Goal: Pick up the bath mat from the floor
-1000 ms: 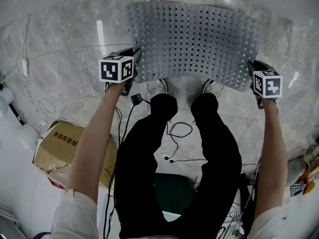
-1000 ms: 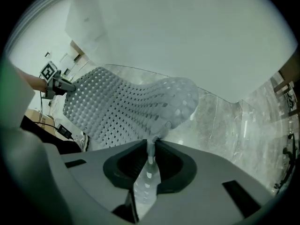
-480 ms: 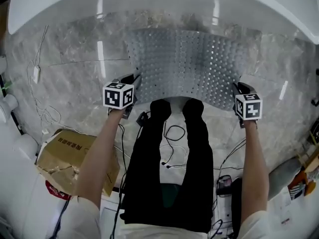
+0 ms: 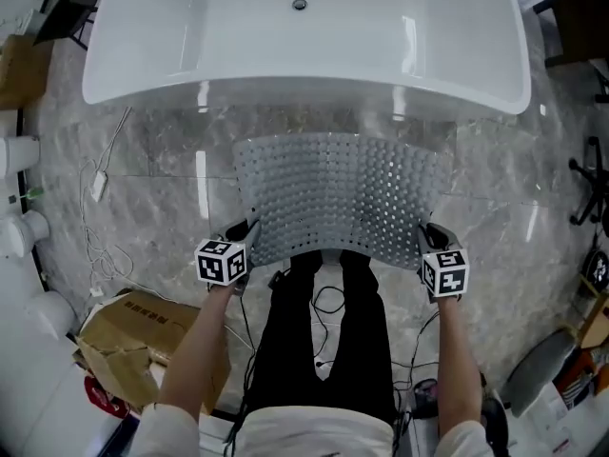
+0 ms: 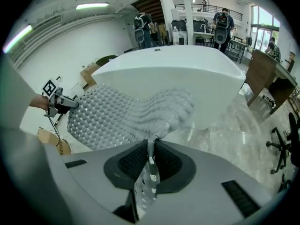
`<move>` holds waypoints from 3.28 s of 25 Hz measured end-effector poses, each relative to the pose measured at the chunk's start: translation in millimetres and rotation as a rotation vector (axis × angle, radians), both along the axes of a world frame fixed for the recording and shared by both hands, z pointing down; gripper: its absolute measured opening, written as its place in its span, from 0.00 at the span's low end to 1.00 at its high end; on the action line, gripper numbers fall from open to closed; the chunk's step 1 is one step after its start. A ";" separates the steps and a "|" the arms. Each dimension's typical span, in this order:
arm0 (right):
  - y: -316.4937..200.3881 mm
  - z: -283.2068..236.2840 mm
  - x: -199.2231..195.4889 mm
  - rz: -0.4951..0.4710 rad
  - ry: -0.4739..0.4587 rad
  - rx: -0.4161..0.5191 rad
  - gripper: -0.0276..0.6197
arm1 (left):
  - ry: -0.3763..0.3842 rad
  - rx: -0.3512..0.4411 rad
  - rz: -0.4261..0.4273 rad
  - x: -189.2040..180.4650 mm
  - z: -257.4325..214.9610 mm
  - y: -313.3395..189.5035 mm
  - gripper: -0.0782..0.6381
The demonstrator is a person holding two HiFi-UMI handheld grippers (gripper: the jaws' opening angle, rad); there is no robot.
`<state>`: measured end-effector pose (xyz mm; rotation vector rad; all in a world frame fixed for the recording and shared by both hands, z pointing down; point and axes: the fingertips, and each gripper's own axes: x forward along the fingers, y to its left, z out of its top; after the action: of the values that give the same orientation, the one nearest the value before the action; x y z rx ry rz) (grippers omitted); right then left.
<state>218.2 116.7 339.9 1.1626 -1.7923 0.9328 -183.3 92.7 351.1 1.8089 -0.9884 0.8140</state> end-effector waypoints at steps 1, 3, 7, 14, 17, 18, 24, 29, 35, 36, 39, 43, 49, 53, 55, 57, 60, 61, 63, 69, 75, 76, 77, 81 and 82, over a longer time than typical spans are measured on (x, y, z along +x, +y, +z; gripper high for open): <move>-2.0 -14.6 0.0 0.008 -0.004 0.017 0.12 | 0.001 0.012 -0.008 -0.4 -13.9 -0.7 0.20; -3.5 -43.7 1.6 0.027 -0.013 0.050 0.12 | 0.005 0.034 -0.018 1.1 -41.9 0.8 0.20; 4.7 -102.6 2.4 0.062 -0.044 0.092 0.12 | 0.021 0.069 -0.041 3.3 -98.1 11.5 0.20; 12.5 -181.0 0.7 0.061 -0.057 0.136 0.11 | -0.012 0.154 -0.063 -7.2 -180.5 15.0 0.20; 3.8 -214.7 -2.9 0.057 -0.085 0.175 0.11 | -0.026 0.230 -0.070 -17.7 -220.0 2.0 0.20; -1.7 -226.9 -3.1 0.057 -0.091 0.192 0.11 | -0.035 0.258 -0.075 -21.3 -232.5 -4.0 0.20; -15.7 -297.0 -1.5 0.083 -0.095 0.317 0.11 | -0.082 0.401 -0.114 -48.6 -296.4 -23.7 0.20; -44.6 -364.2 4.3 0.080 -0.081 0.467 0.11 | -0.075 0.551 -0.102 -44.5 -359.1 -56.5 0.20; -105.6 -477.5 6.3 0.075 -0.080 0.693 0.11 | -0.026 0.772 -0.091 -30.5 -467.9 -123.3 0.20; -113.8 -496.6 8.4 0.079 -0.080 0.730 0.11 | -0.012 0.808 -0.090 -28.1 -486.0 -131.9 0.20; -124.7 -546.5 13.8 0.089 -0.084 0.824 0.11 | 0.016 0.894 -0.091 -24.6 -531.9 -141.3 0.20; -134.6 -601.3 17.6 0.101 -0.101 0.937 0.11 | 0.029 0.997 -0.095 -28.2 -588.2 -152.1 0.20; -135.8 -659.8 12.6 0.107 -0.122 1.087 0.11 | 0.034 1.138 -0.118 -39.7 -651.8 -154.2 0.20; -134.3 -688.6 5.5 0.095 -0.124 1.175 0.11 | 0.044 1.209 -0.133 -40.9 -679.6 -149.4 0.20; -132.6 -698.5 3.9 0.092 -0.122 1.208 0.11 | 0.044 1.232 -0.145 -42.0 -688.3 -147.0 0.20; -130.3 -705.9 1.6 0.091 -0.119 1.237 0.11 | 0.045 1.247 -0.155 -46.0 -694.9 -144.4 0.20; -126.9 -712.1 -1.4 0.097 -0.102 1.267 0.11 | 0.051 1.258 -0.164 -53.7 -701.8 -141.2 0.20; -126.0 -711.9 -1.9 0.100 -0.102 1.269 0.11 | 0.052 1.260 -0.166 -55.4 -702.3 -140.0 0.20; -125.6 -709.7 -1.6 0.105 -0.107 1.273 0.11 | 0.053 1.264 -0.171 -56.4 -701.5 -138.4 0.20; -126.1 -715.3 -6.1 0.107 -0.092 1.292 0.11 | 0.045 1.273 -0.161 -58.1 -705.7 -138.6 0.20; -123.9 -715.0 -1.5 0.112 -0.084 1.316 0.11 | 0.051 1.293 -0.172 -59.9 -707.3 -135.3 0.20; -122.9 -714.4 -0.6 0.116 -0.085 1.316 0.11 | 0.051 1.293 -0.173 -60.2 -707.6 -134.7 0.20; -122.0 -714.7 -0.7 0.119 -0.085 1.315 0.11 | 0.051 1.293 -0.174 -61.2 -708.8 -134.3 0.20; -121.1 -724.3 -10.7 0.112 -0.073 1.319 0.11 | 0.048 1.290 -0.171 -70.0 -718.8 -135.0 0.20; -120.7 -725.8 -12.9 0.107 -0.069 1.321 0.11 | 0.047 1.290 -0.170 -71.3 -720.4 -134.7 0.20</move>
<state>205.3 -4.1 -385.8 1.9815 -2.4428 -0.3454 -254.6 -42.0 -369.3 2.6743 -1.8248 -0.0961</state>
